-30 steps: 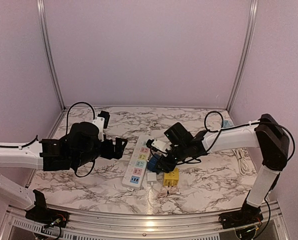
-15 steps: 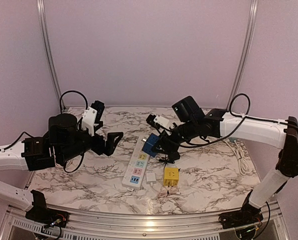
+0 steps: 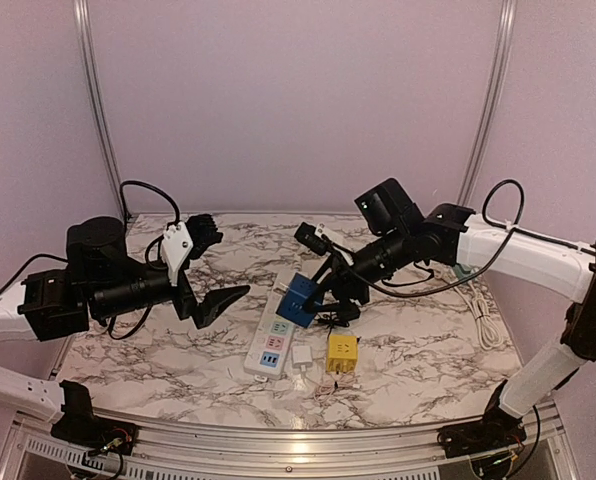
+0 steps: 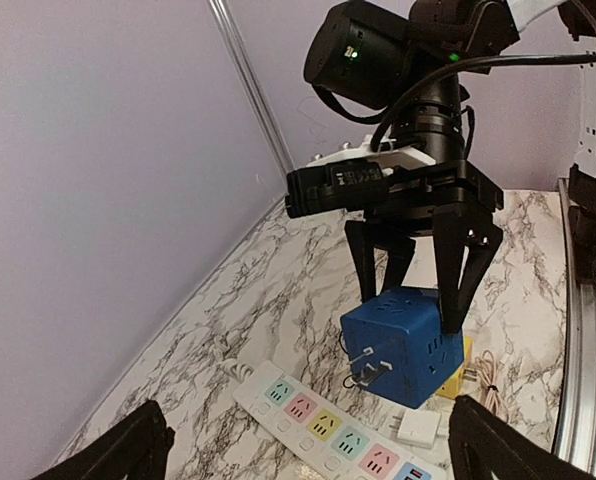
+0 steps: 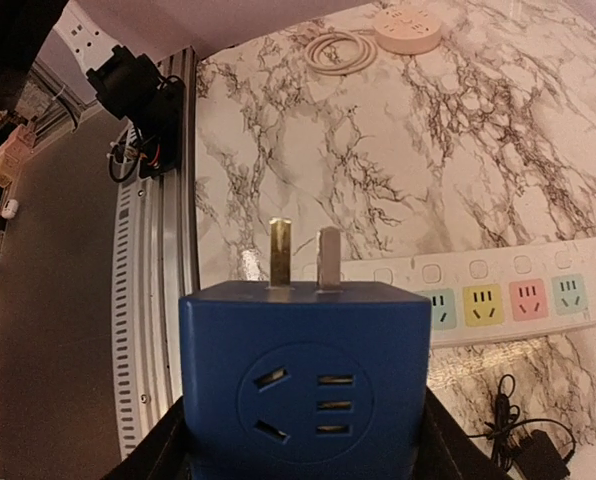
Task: Insert the plug
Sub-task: Pass from the right arm to the left
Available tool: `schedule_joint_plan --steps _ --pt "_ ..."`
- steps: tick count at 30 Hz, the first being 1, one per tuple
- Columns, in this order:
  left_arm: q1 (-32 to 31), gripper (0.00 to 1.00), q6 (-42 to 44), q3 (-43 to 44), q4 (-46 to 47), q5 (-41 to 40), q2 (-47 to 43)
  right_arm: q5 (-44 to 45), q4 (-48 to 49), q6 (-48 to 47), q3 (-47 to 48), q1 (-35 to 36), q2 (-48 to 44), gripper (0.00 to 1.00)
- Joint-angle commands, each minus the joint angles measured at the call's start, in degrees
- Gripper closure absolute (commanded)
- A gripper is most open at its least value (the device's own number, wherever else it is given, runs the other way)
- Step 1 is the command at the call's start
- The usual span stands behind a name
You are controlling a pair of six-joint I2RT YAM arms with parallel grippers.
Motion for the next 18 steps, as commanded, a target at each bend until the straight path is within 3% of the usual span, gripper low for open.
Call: schedule_joint_plan --steps 1,10,18 --pt "-1.78 0.01 12.66 2.79 -3.49 6.60 -0.02 -10.30 -2.90 -0.71 4.02 0.76 -2.28 0.64" --pt "-7.95 0.01 28.57 4.63 -9.09 6.36 4.23 -22.32 -3.82 -2.19 1.79 1.48 -3.82 0.63" --pt "-12.09 0.01 34.68 4.97 -10.15 4.28 7.53 -24.80 -6.27 -3.10 1.66 2.07 -2.46 0.63"
